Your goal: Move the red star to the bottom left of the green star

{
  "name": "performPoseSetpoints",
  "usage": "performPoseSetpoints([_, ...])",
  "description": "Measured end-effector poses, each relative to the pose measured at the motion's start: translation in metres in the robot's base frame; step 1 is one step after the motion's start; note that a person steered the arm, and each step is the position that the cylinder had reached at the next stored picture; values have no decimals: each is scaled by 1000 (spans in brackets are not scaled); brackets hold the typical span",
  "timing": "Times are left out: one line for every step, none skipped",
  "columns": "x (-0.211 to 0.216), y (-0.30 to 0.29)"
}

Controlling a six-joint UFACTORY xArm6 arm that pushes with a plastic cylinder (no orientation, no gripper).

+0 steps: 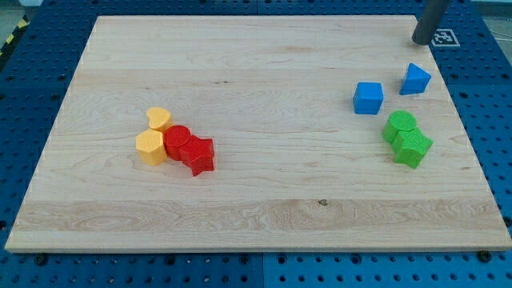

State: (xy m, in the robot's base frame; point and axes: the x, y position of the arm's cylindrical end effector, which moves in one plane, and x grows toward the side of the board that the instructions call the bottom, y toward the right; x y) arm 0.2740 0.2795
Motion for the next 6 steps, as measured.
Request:
performPoseSetpoints([33, -12])
performPoseSetpoints([71, -17])
performPoseSetpoints([103, -19])
performPoseSetpoints([117, -26])
performPoseSetpoints([118, -35])
performPoseSetpoints([118, -36])
